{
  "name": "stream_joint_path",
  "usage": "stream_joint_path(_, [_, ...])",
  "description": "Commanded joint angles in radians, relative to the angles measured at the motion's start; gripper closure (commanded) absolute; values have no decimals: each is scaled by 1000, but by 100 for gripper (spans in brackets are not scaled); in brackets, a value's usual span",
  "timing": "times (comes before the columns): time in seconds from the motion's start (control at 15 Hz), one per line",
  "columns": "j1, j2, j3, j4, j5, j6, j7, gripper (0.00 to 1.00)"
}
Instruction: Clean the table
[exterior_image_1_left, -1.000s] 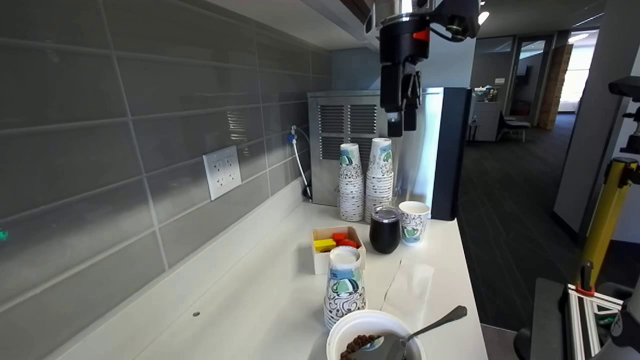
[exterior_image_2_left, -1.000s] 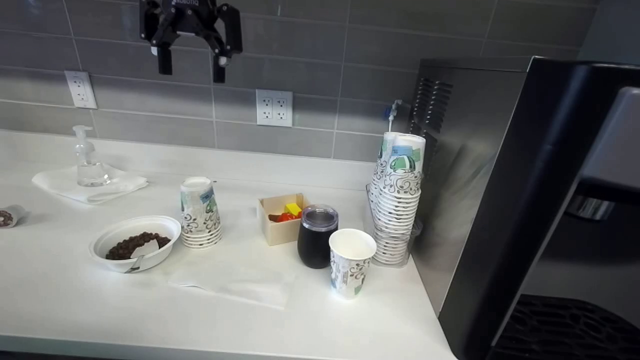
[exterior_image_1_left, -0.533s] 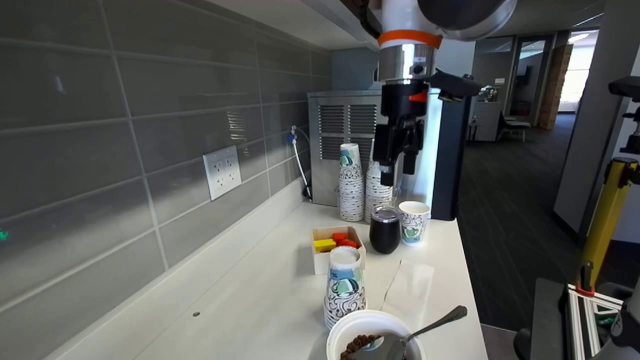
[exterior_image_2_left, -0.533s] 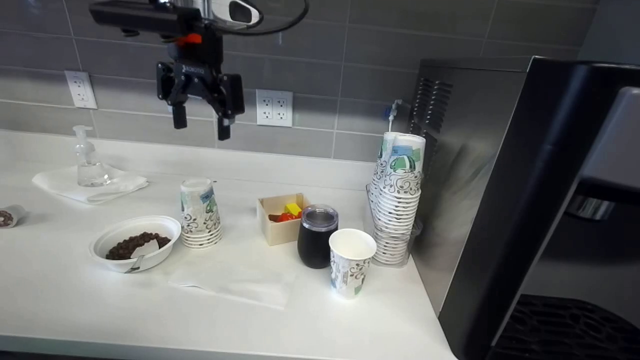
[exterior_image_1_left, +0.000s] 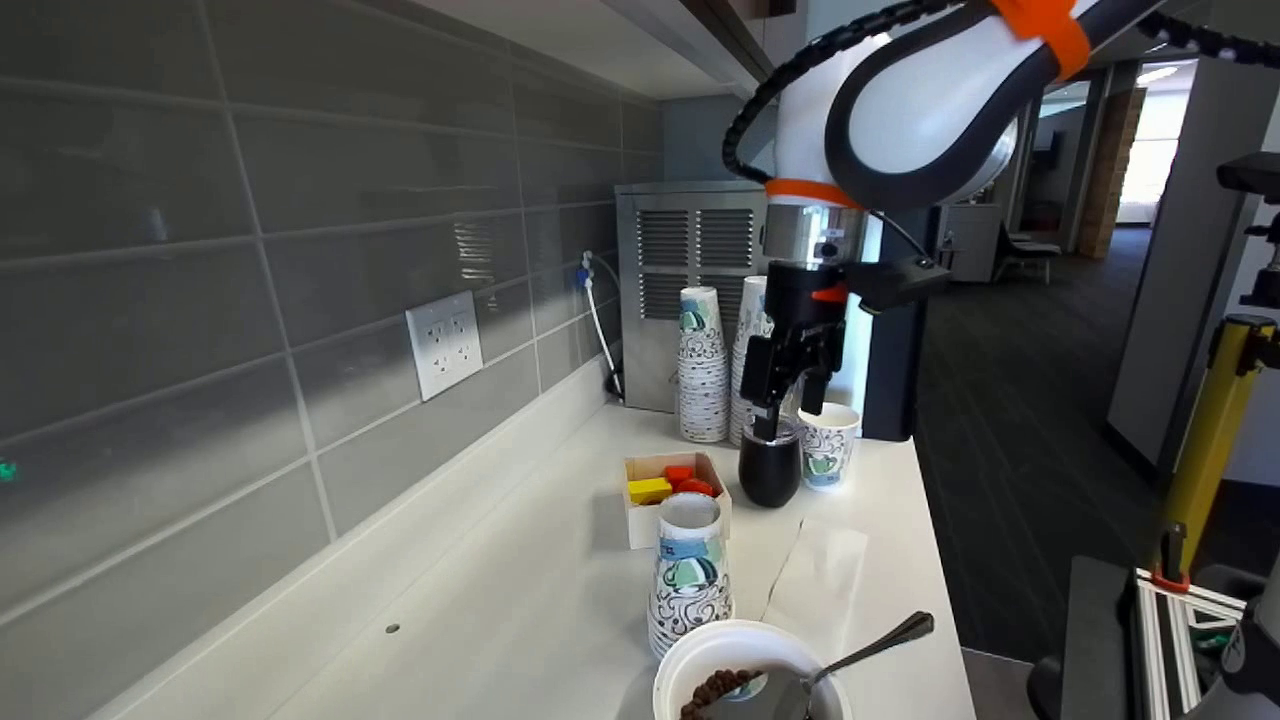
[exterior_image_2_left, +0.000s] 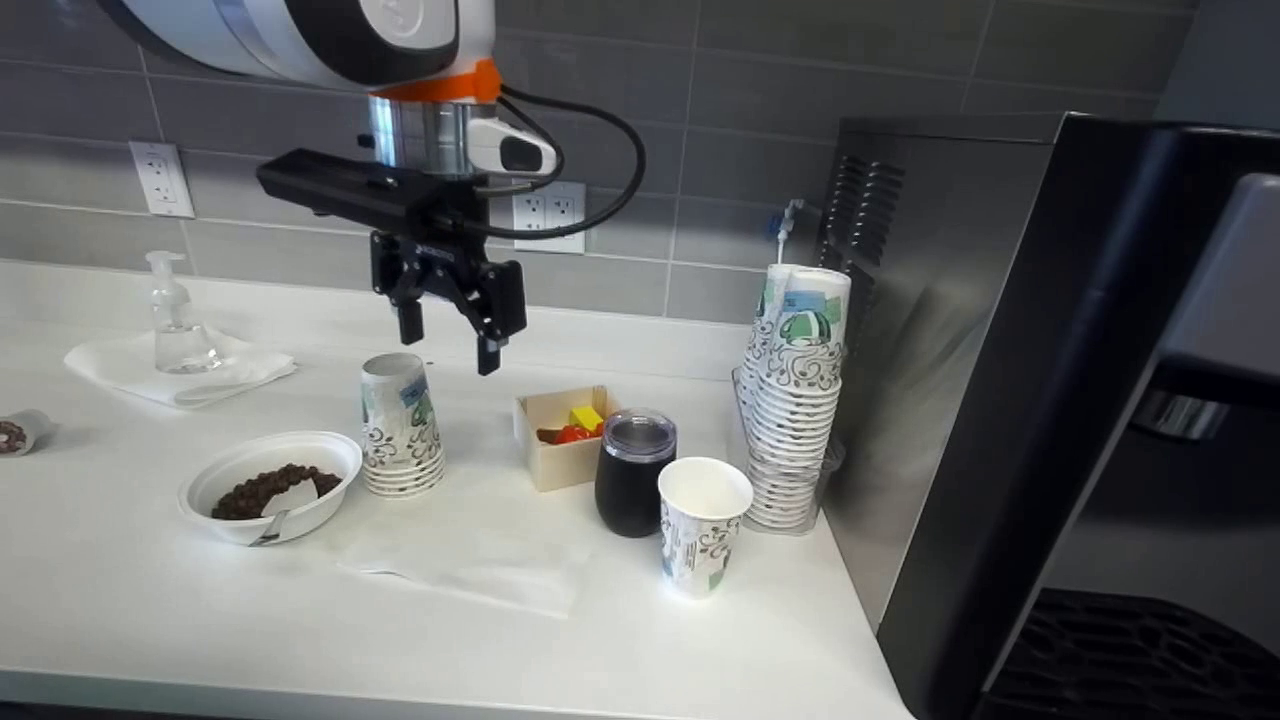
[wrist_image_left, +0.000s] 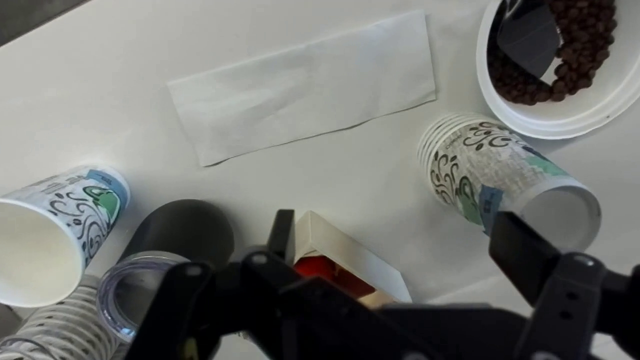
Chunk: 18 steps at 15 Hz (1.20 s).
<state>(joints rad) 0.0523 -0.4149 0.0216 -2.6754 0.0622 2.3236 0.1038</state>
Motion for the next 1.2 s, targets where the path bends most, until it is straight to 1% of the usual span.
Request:
stream_joint_path(0.0, [-2, 139, -10, 37, 24, 75, -39, 0])
stream_joint_path(0.53, [5, 371, 9, 90, 23, 153, -68, 0])
stream_joint_path(1.13, [-5, 534, 17, 84, 45, 234, -110, 0])
